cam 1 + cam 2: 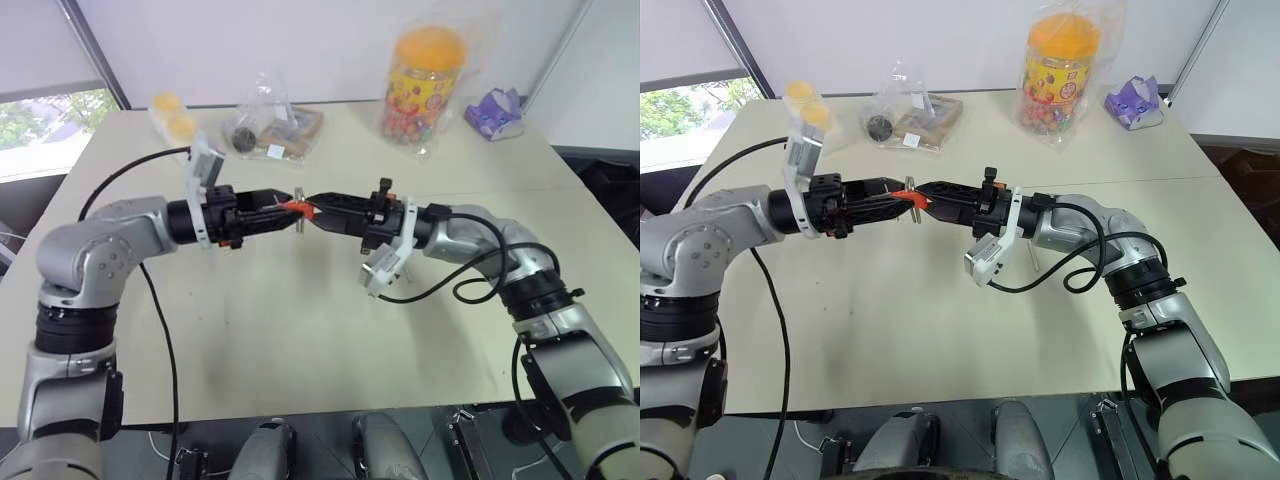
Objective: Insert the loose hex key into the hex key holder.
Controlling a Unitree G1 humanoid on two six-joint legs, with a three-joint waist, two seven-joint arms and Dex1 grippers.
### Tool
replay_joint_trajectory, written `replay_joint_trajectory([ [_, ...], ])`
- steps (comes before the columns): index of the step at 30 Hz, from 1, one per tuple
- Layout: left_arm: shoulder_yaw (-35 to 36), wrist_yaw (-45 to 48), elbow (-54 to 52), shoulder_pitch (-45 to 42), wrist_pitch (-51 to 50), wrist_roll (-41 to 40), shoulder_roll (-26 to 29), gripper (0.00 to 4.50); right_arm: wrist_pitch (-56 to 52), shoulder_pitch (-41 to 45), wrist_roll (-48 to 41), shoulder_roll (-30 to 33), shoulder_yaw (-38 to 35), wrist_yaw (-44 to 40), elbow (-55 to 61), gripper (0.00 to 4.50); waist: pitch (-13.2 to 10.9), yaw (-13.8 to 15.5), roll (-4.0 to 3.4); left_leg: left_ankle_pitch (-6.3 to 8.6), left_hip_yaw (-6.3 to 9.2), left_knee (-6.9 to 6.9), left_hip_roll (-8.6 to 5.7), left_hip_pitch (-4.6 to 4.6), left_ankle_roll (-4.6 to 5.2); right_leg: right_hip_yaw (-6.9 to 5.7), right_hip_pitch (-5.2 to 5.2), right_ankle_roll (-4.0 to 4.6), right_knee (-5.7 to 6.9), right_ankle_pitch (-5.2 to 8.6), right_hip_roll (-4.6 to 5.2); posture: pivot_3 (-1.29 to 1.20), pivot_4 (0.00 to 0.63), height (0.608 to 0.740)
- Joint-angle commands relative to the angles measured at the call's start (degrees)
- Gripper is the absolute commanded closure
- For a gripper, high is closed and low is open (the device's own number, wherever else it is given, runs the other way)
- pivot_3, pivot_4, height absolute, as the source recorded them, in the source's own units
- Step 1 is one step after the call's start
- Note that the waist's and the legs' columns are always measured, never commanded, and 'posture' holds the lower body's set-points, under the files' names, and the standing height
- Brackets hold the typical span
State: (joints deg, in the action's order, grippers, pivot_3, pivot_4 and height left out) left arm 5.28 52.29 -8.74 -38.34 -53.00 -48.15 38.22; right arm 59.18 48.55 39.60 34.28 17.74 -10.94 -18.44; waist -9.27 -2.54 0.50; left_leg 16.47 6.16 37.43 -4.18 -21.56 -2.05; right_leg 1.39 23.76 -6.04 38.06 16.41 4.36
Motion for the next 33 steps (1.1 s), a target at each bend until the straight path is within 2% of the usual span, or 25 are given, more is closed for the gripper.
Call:
replay_joint_trajectory([
  [1, 0.8, 0.0, -1.6, -0.2, 1.3, 0.2, 0.0, 3.77, 0.2, 2.2, -1.8, 0.2, -0.6, 0.0, 0.6, 3.50, 0.0, 0.0, 0.00, 0.00, 0.00, 0.00, 0.00, 0.00, 0.00, 0.00, 0.00, 0.00, 0.00, 0.00, 0.00, 0.00, 0.150, 0.740],
  [2, 0.8, -0.2, -1.7, -0.2, 1.3, 0.3, -0.2, 4.28, 0.2, 2.3, -1.8, 0.3, -0.6, 0.0, 0.5, 3.50, 0.0, 0.0, 0.00, 0.00, 0.00, 0.00, 0.00, 0.00, 0.00, 0.00, 0.00, 0.00, -0.01, 0.00, 0.01, 0.00, 0.150, 0.740],
  [3, 0.8, -0.2, -1.7, -0.1, 1.4, 0.5, -0.4, 4.46, 0.1, 2.4, -1.8, 0.3, -0.6, -0.1, 0.3, 3.50, 0.0, 0.0, 0.00, 0.00, 0.00, 0.00, 0.00, 0.00, 0.00, 0.00, -0.01, 0.00, -0.01, 0.00, 0.01, 0.00, 0.150, 0.740],
  [15, 0.5, -1.0, -1.8, 0.1, 2.0, 1.6, -1.5, 4.46, -0.8, 2.4, -4.0, 0.1, -0.3, -2.0, 0.2, 3.50, 0.0, 0.0, 0.00, 0.00, 0.00, -0.01, 0.00, 0.00, 0.00, 0.00, -0.01, 0.00, -0.01, 0.00, 0.01, 0.00, 0.150, 0.740],
  [22, 0.4, -1.4, -2.3, 0.4, 2.4, 1.8, -1.7, 4.50, -0.6, 2.4, -4.1, 0.5, 0.3, -3.9, -0.6, 0.03, 0.0, 0.0, 0.00, 0.00, 0.00, -0.01, 0.00, 0.00, 0.00, 0.00, 0.00, 0.00, -0.01, 0.00, 0.02, 0.00, 0.150, 0.740],
  [27, 0.5, -1.6, -3.2, 1.1, 3.4, 2.6, -1.4, 4.50, -2.4, 2.0, -6.6, 2.5, 0.7, -8.1, -2.1, 0.03, 0.0, 0.0, 0.00, 0.00, 0.00, -0.01, 0.00, 0.01, 0.00, 0.00, -0.01, 0.00, -0.01, 0.00, 0.02, 0.00, 0.150, 0.740],
  [30, 0.6, -2.1, -4.1, 1.6, 5.1, 4.1, -1.1, 4.50, -9.1, 0.5, -14.1, 3.6, -0.1, -15.0, -3.4, 0.03, 0.0, 0.0, 0.02, 0.00, 0.00, -0.01, 0.00, 0.00, 0.00, 0.00, -0.02, 0.00, -0.03, 0.00, 0.03, 0.00, 0.150, 0.740],
  [33, 0.1, -2.9, -5.7, 3.0, 9.3, 7.4, -1.3, 4.50, -27.5, -2.8, -27.2, 4.5, -3.4, -26.8, -0.6, 0.03, 0.0, 0.1, 0.02, 0.00, 0.02, 0.00, 0.01, 0.01, 0.01, 0.01, -0.09, 0.00, -0.09, 0.00, 0.11, 0.00, 0.150, 0.740],
])
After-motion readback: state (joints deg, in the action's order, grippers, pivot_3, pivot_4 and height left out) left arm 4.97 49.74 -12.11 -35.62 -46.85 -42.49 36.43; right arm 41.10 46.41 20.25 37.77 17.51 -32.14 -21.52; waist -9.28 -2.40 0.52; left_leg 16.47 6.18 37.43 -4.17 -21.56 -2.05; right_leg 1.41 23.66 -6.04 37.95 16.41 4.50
